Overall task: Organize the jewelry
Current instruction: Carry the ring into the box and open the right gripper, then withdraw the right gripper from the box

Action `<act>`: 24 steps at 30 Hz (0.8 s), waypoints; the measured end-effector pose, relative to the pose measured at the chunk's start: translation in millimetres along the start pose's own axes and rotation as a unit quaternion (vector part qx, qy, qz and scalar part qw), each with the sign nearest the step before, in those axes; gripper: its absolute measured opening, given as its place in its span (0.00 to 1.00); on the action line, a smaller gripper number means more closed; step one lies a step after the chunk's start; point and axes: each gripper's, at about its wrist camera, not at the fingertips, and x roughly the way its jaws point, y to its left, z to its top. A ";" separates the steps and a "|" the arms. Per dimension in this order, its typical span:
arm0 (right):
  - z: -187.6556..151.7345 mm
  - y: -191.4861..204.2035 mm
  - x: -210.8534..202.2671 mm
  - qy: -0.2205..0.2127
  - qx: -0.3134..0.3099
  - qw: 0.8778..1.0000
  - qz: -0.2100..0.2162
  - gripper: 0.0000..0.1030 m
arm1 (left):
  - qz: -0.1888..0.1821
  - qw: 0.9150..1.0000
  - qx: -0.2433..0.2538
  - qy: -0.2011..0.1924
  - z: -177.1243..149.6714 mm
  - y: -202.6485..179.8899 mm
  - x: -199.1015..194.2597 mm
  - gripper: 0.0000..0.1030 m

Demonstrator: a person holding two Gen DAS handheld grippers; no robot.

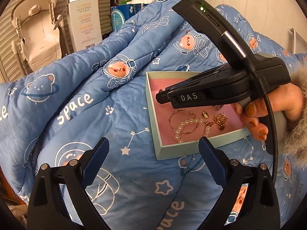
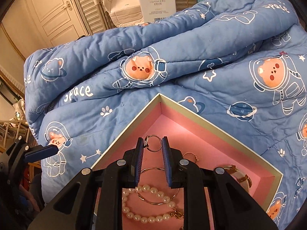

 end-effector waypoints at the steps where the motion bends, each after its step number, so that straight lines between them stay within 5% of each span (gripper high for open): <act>1: 0.5 0.5 2.0 0.002 -0.004 1.000 0.000 0.19 | 0.001 1.000 -0.001 0.001 -0.4 1.1 0.5 0.90; 17: 1.6 7.4 15.1 0.019 -0.033 0.999 -0.021 0.20 | 0.005 1.000 -0.001 0.005 -1.7 7.1 6.1 0.90; 24: 1.7 13.4 5.8 0.004 -0.038 0.999 -0.025 0.38 | 0.002 1.000 0.005 -0.002 6.0 5.3 2.4 0.90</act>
